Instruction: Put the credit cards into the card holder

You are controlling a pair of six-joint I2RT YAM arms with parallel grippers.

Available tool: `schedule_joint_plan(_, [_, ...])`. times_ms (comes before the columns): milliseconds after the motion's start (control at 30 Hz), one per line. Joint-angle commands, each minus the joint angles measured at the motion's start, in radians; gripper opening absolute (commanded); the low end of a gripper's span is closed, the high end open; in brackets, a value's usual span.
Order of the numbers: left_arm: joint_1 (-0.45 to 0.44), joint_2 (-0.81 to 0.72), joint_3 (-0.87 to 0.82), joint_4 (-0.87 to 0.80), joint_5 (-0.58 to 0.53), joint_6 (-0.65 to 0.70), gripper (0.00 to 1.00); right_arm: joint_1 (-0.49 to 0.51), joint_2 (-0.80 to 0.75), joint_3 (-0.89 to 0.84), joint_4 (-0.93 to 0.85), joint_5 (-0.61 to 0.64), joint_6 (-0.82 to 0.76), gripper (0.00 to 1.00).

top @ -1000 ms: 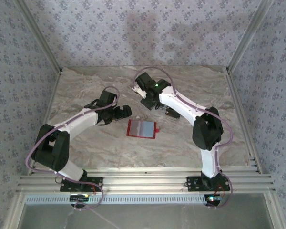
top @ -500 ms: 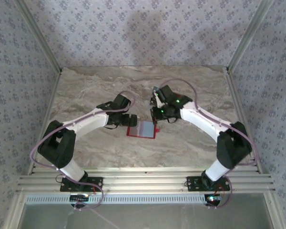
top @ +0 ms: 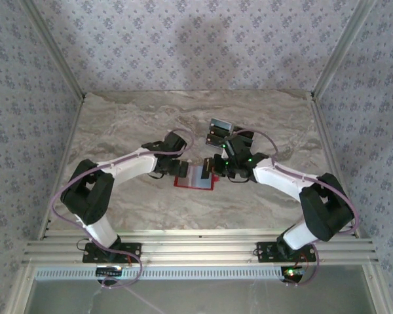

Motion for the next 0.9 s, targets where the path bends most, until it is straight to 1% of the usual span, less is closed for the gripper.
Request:
schedule_joint_plan(0, [-0.006, 0.006, 0.019, -0.021, -0.032, 0.011, 1.0, 0.01, 0.042, 0.014, 0.091, -0.034, 0.066, 0.0])
schedule_joint_plan(333, [-0.006, 0.012, 0.02, -0.019, -0.038, 0.004, 1.0, 0.05, 0.149, 0.042, 0.112, -0.051, 0.062, 0.0])
schedule_joint_plan(867, [-0.012, 0.022, 0.036, -0.028, -0.032, 0.012, 1.0, 0.014, 0.126, -0.055, 0.095, -0.037, 0.032, 0.0])
